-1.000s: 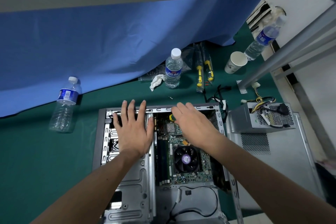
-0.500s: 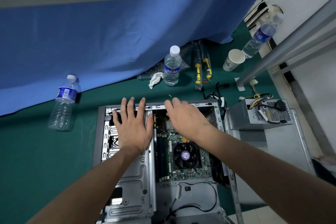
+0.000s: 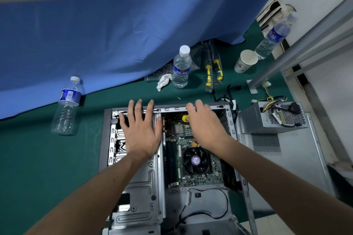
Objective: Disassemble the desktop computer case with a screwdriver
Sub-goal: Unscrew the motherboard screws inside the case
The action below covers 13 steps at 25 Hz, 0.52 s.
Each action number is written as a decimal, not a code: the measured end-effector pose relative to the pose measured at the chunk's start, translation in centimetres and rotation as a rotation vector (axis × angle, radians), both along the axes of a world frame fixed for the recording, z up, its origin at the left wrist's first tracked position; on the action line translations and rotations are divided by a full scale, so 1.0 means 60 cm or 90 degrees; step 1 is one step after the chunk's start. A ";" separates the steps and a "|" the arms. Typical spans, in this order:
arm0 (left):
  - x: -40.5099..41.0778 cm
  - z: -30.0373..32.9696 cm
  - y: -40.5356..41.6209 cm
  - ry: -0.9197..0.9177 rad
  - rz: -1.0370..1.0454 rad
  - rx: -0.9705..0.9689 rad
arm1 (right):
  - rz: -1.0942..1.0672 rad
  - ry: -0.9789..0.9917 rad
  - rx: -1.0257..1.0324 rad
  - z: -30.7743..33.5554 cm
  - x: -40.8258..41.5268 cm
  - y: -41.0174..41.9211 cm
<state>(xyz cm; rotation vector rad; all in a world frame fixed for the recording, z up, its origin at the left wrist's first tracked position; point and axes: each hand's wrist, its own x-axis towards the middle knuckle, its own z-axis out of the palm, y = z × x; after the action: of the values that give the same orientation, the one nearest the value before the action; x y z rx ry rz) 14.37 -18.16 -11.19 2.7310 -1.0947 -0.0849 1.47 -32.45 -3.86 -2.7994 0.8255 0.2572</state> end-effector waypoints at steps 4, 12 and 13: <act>0.000 0.001 0.000 0.010 0.000 0.000 | -0.028 -0.067 0.086 0.001 -0.001 -0.003; 0.000 0.001 -0.001 0.012 0.001 -0.004 | -0.017 -0.044 0.073 -0.009 -0.003 0.005; 0.000 0.001 -0.001 0.013 0.001 -0.002 | -0.025 -0.057 0.098 -0.007 0.000 0.004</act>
<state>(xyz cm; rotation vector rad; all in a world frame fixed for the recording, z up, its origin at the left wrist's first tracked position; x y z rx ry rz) 14.37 -18.19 -11.15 2.7219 -1.0861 -0.1091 1.49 -32.23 -4.25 -2.6277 0.8028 0.1791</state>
